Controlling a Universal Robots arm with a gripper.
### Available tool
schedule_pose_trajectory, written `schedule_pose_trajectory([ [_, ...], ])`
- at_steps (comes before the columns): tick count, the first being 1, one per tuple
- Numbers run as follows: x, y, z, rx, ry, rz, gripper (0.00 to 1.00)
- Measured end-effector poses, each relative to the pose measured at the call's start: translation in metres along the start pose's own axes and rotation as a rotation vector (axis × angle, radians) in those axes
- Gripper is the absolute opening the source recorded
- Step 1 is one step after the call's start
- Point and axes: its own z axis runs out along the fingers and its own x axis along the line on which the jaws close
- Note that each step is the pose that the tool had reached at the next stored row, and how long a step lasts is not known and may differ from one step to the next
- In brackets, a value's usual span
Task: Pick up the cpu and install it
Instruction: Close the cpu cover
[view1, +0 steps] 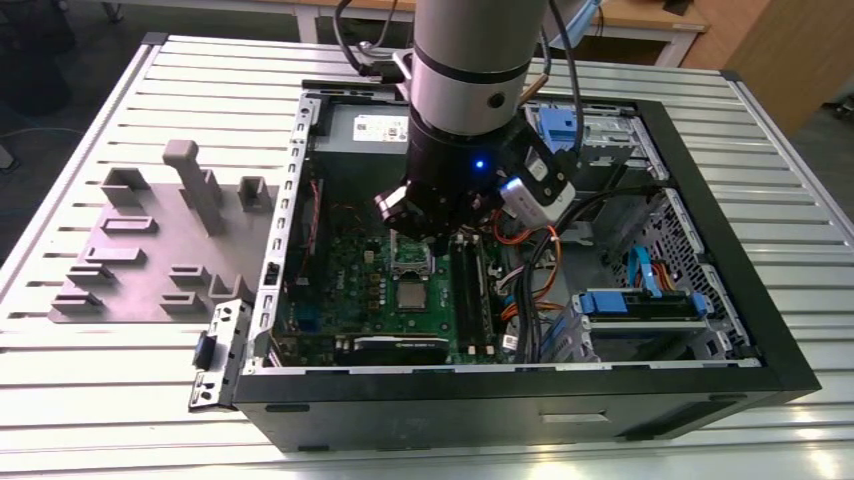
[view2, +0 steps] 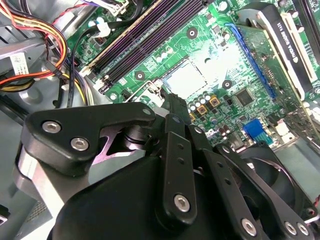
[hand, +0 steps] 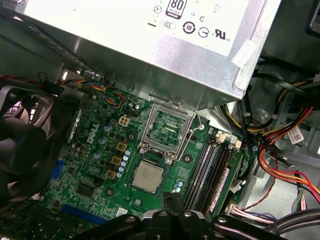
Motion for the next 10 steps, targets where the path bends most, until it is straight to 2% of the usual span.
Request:
schedule_pose_trajectory([
  [10, 0.0, 0.0, 0.0, 0.0, 0.0001, -0.017, 0.11],
])
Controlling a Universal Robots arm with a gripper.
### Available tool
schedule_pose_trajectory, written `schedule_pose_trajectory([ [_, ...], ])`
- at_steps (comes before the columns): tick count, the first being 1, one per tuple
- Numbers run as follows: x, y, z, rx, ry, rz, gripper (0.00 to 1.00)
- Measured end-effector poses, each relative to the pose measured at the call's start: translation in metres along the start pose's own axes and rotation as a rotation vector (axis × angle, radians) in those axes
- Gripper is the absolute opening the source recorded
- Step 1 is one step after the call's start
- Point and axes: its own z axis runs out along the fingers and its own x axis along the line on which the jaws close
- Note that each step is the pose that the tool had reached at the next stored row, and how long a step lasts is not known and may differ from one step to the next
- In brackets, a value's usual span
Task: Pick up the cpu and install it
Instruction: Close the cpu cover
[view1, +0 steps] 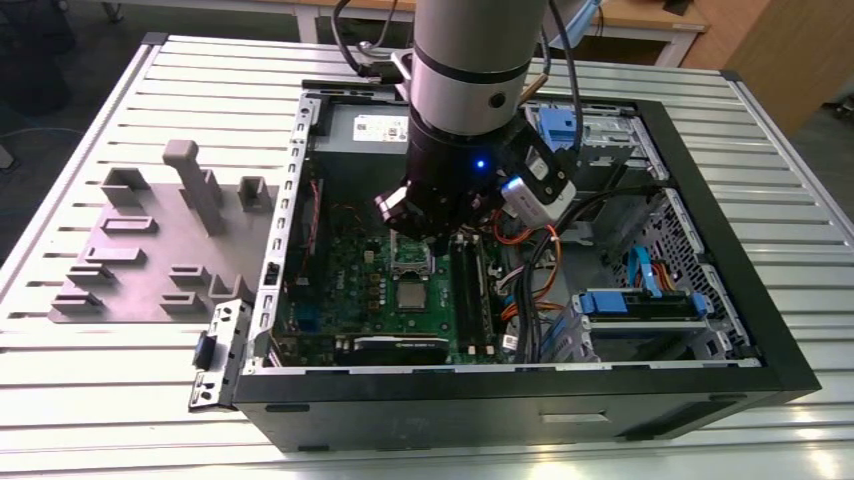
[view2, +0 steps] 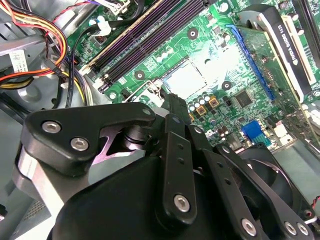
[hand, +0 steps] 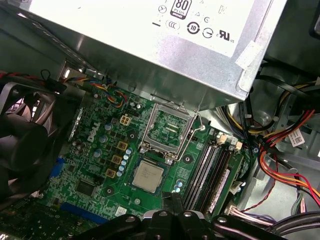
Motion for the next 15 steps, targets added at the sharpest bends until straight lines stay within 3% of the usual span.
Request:
schedule_pose_trajectory([
  [15, 0.0, 0.0, 0.0, 0.0, 0.0001, -0.014, 0.11],
])
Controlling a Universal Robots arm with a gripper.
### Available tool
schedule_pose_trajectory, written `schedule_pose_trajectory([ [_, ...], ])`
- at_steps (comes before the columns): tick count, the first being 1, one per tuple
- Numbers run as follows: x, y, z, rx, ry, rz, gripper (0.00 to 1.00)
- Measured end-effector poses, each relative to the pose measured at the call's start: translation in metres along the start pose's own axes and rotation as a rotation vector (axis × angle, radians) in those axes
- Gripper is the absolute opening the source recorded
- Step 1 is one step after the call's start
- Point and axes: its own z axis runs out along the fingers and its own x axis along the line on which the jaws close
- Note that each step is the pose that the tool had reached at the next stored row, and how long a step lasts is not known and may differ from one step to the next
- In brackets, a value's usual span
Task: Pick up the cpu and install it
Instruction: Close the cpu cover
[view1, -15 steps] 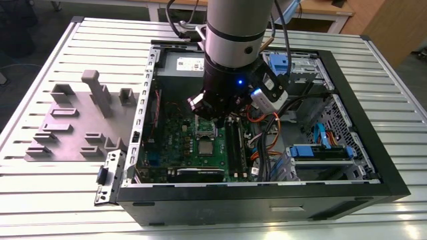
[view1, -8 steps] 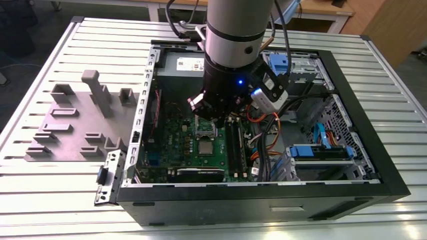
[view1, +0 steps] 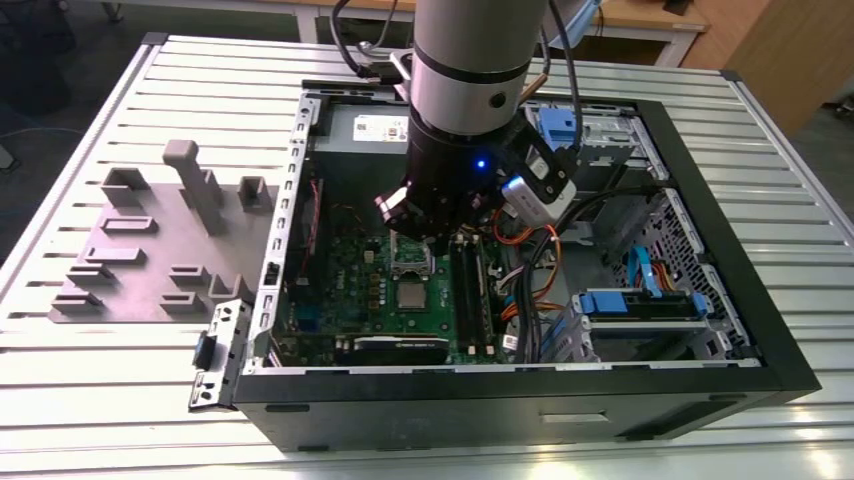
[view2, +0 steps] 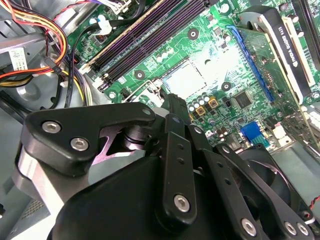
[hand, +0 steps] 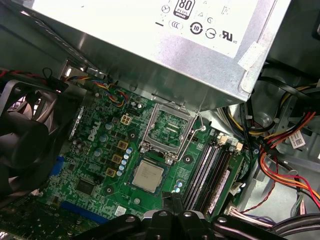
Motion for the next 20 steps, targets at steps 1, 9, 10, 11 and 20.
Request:
schedule_pose_trajectory([
  [1, 0.0, 0.0, 0.0, 0.0, 0.0, 0.0, 0.11],
  [9, 0.0, 0.0, 0.0, 0.0, 0.0, 0.0, 0.11],
  [10, 0.0, 0.0, 0.0, 0.0, 0.0, 0.0, 0.11],
  [11, 0.0, 0.0, 0.0, 0.0, 0.0001, -0.002, 0.11],
  [20, -0.0002, 0.0, 0.0012, -0.0005, 0.0005, -0.131, 0.11],
])
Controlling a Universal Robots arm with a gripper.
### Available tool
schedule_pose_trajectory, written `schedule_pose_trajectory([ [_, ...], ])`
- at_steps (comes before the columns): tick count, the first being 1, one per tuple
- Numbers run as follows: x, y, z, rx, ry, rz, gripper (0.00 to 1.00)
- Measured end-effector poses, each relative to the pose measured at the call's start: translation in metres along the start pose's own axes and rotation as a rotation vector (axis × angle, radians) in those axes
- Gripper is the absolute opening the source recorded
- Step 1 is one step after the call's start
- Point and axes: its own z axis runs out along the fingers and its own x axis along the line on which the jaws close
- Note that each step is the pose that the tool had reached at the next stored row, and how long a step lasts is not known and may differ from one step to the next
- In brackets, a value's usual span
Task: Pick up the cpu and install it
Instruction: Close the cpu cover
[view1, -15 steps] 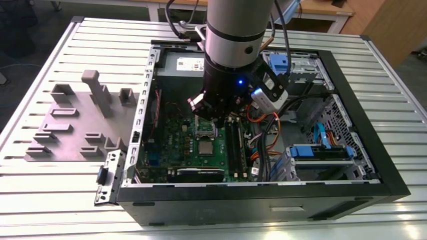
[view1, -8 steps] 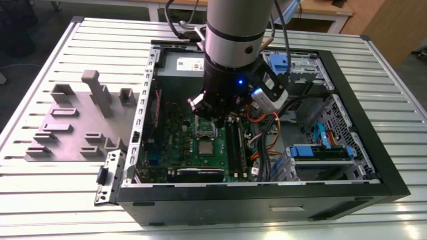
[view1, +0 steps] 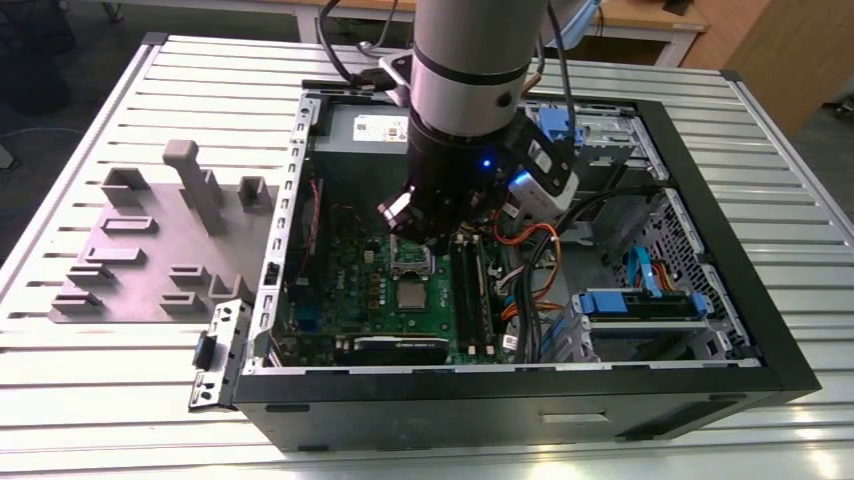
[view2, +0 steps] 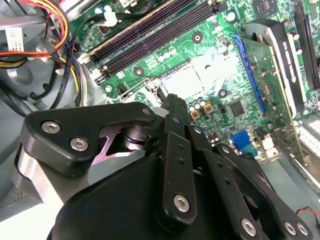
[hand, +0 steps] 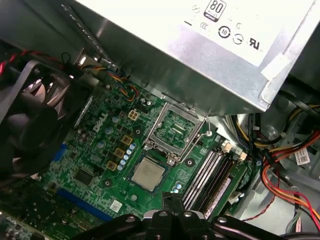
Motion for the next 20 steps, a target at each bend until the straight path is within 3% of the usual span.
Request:
schedule_pose_trajectory([
  [6, -0.0065, -0.0024, 0.0012, 0.0, 0.0001, -0.008, 0.11],
  [10, -0.0069, -0.0025, 0.0016, -0.0023, -0.0011, -0.022, 0.11],
  [20, -0.0069, -0.0025, 0.0041, -0.0037, -0.0006, -0.194, 0.11],
])
